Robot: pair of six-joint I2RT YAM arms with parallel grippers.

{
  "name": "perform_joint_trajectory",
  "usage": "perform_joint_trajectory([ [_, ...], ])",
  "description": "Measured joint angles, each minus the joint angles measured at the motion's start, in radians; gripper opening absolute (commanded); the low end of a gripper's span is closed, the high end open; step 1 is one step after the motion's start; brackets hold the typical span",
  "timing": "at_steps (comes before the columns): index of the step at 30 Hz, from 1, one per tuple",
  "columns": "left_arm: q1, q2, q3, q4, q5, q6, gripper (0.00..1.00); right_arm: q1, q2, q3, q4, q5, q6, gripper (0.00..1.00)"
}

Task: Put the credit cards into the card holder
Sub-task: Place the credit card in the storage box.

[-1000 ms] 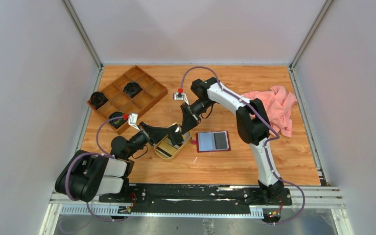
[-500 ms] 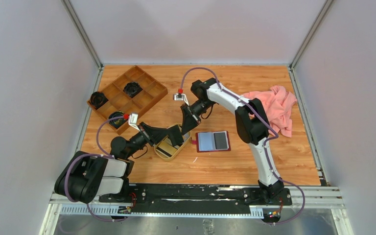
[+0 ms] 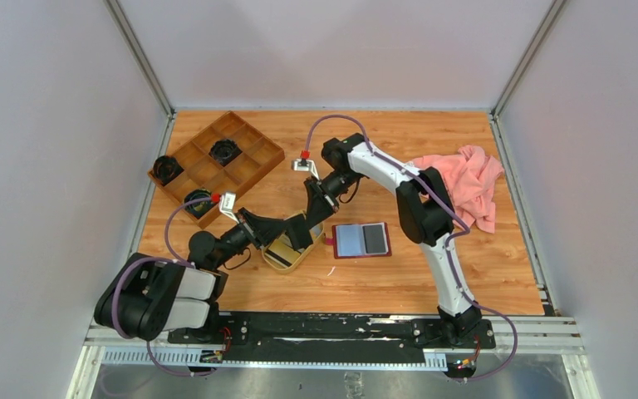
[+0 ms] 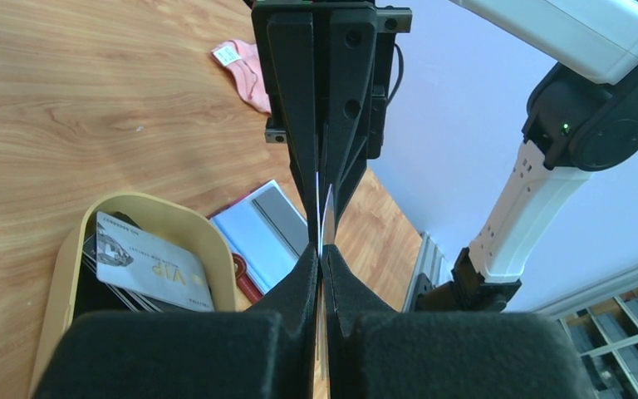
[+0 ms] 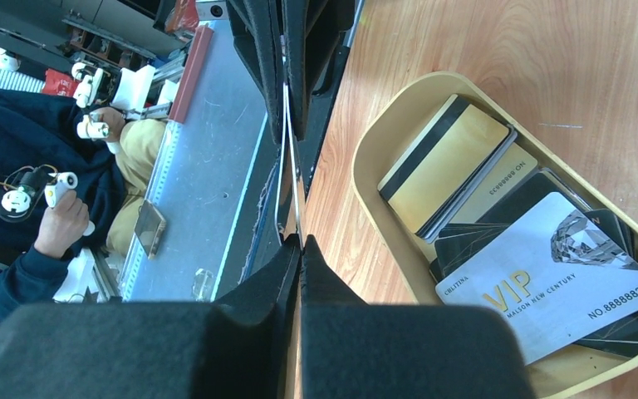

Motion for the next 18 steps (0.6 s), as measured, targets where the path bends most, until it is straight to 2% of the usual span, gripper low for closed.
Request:
perform_joint_trajectory([
  [5,0.013,0.035,0.0,0.006,-0.003,-0.006,0.0,0.0,0.024,0.022,-0.004,0.002,0.001,0.0],
  [18,0.074,0.284,0.0,0.024,-0.023,-0.056,0.01,0.007,0.181,0.171,0.053,0.101,0.09,0.0],
])
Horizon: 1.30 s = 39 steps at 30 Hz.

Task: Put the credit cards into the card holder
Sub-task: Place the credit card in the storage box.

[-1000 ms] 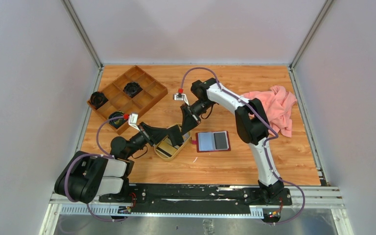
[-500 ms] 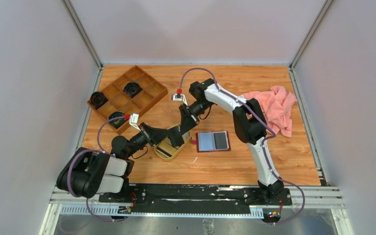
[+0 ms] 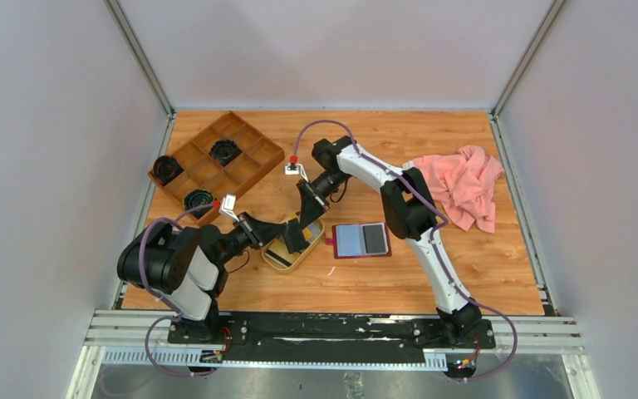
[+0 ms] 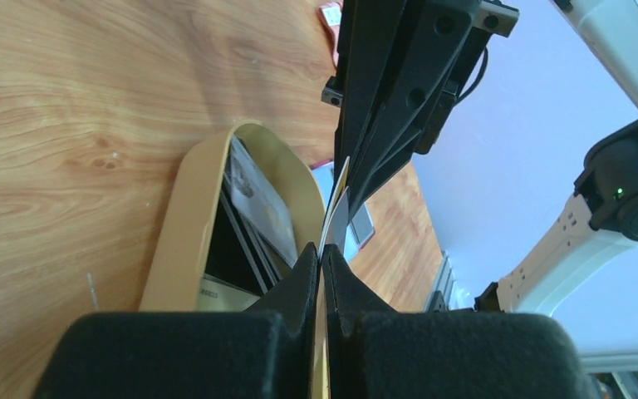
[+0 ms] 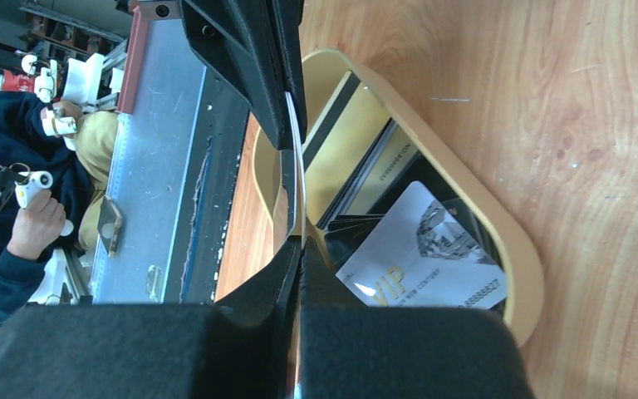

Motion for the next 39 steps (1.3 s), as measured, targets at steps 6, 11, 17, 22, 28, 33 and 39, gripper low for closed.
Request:
perform_joint_trajectory([
  [6,0.024,0.043,0.0,0.001,-0.007,-0.013,0.13,0.002,0.024,0.04,0.026,0.024,0.029,0.0],
  [11,0.031,0.067,0.0,-0.007,-0.014,-0.019,0.3,0.002,0.027,0.07,0.049,0.037,0.05,0.0],
  [17,0.043,0.023,-0.001,-0.008,-0.04,-0.023,0.39,0.002,0.027,0.082,0.071,0.078,0.063,0.0],
  [22,0.05,-0.084,-0.001,-0.027,-0.072,-0.021,0.42,-0.003,0.015,0.082,0.085,0.13,0.079,0.0],
  [28,0.053,-0.423,-0.001,-0.251,-0.135,0.028,0.54,-0.035,-0.085,0.05,0.104,0.193,0.081,0.0],
  [33,0.056,-0.99,0.001,-0.669,-0.213,0.13,0.81,-0.063,-0.249,-0.061,0.141,0.242,0.081,0.0],
  [39,0.056,-1.371,0.001,-0.983,-0.259,0.197,1.0,-0.065,-0.409,-0.227,0.19,0.31,0.083,0.0],
])
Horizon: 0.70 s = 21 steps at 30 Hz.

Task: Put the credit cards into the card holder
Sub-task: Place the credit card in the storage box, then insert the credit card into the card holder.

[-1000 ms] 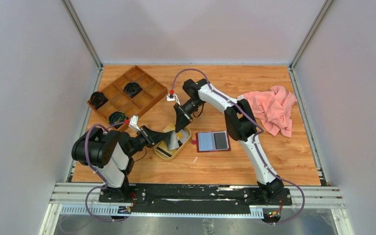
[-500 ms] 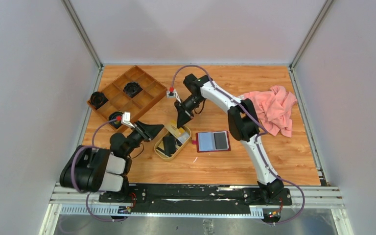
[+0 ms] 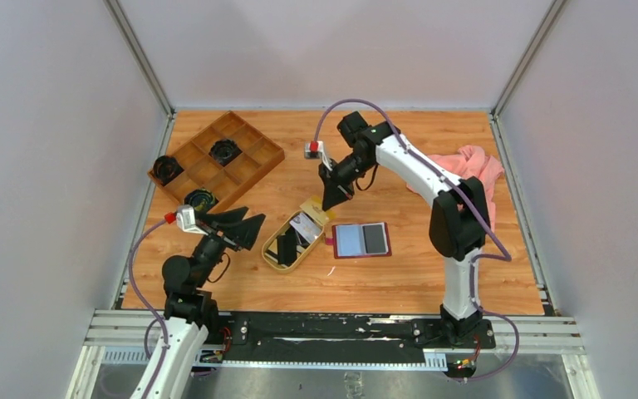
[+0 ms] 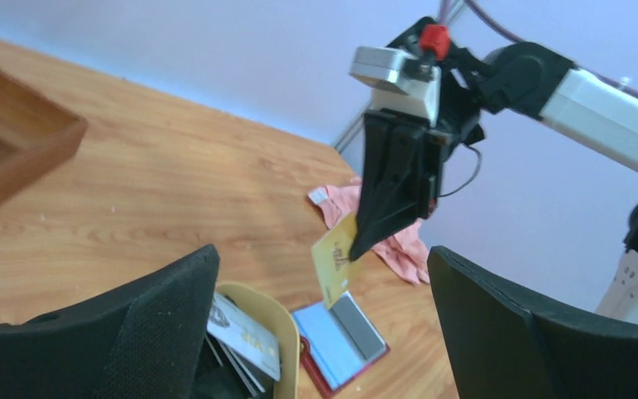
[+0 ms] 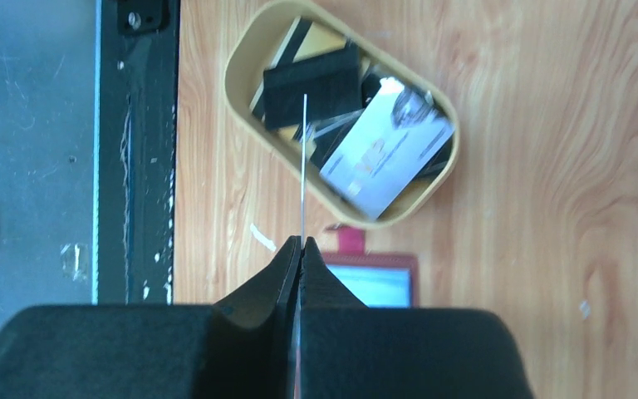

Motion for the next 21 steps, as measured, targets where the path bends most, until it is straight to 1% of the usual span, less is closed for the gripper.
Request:
perform_joint_trajectory([
  [3,0.0,0.001,0.0,-0.069,0.013,-0.002,1.0,-0.004,-0.101,-0.137,0.023,0.046,0.009,0.0],
  [7,-0.005,0.066,0.006,-0.128,0.068,0.005,0.98,-0.051,-0.266,-0.336,0.074,0.084,0.047,0.0],
  [9,-0.04,0.113,0.026,-0.151,0.077,0.02,0.96,-0.097,-0.335,-0.415,0.101,0.089,0.07,0.0],
  [10,-0.076,0.134,0.039,-0.157,0.071,0.028,0.96,-0.127,-0.368,-0.455,0.116,0.088,0.081,0.0],
  [13,-0.268,0.206,0.084,-0.163,0.004,0.072,0.94,-0.209,-0.426,-0.553,0.142,0.072,0.116,0.0],
  [16,-0.528,0.327,0.139,-0.164,-0.138,0.133,0.92,-0.281,-0.429,-0.64,0.162,0.031,0.15,0.0],
  [18,-0.659,0.423,0.181,-0.166,-0.239,0.165,0.88,-0.313,-0.415,-0.687,0.168,0.01,0.164,0.0],
  [21,-0.774,0.584,0.255,-0.167,-0.364,0.198,0.84,-0.346,-0.365,-0.728,0.17,-0.016,0.193,0.0],
])
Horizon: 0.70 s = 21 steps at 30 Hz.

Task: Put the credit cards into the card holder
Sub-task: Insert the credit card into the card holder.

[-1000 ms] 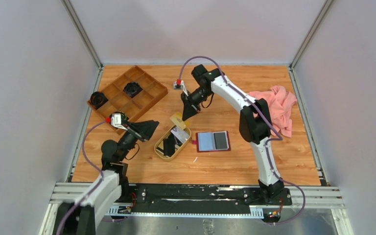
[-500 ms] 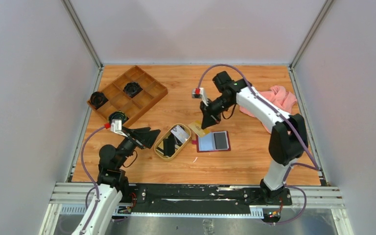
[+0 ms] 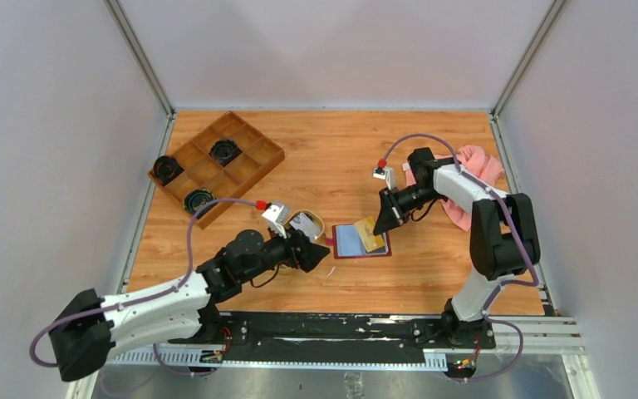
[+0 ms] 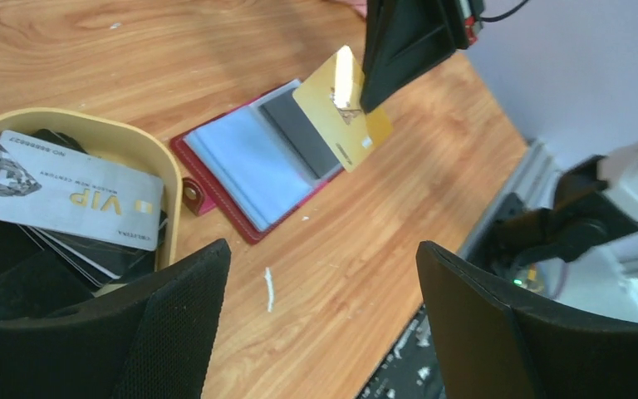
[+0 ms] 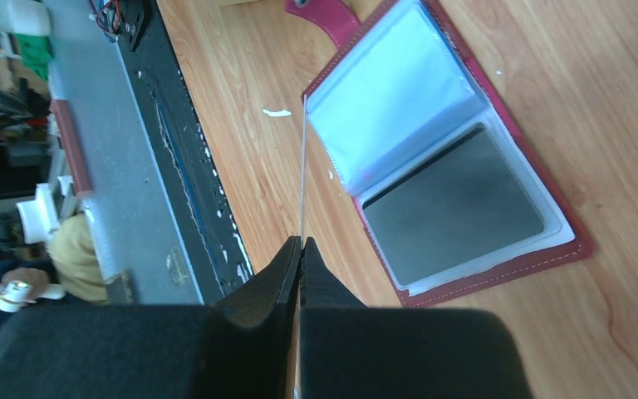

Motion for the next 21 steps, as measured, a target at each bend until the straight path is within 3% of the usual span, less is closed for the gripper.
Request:
perform_joint_trajectory([
  [7,-0.086,0.322,0.157,0.015,-0.18,0.051,0.77,-0.041,0.136,-0.005,0.016,-0.032,0.049,0.0],
  [15,-0.092,0.558,0.248,0.082,-0.236,0.111,0.65,-0.095,0.216,-0.006,0.022,-0.035,0.095,0.0],
  [21,-0.092,0.66,0.307,0.113,-0.249,0.147,0.62,-0.095,0.25,-0.006,0.03,-0.035,0.122,0.0],
])
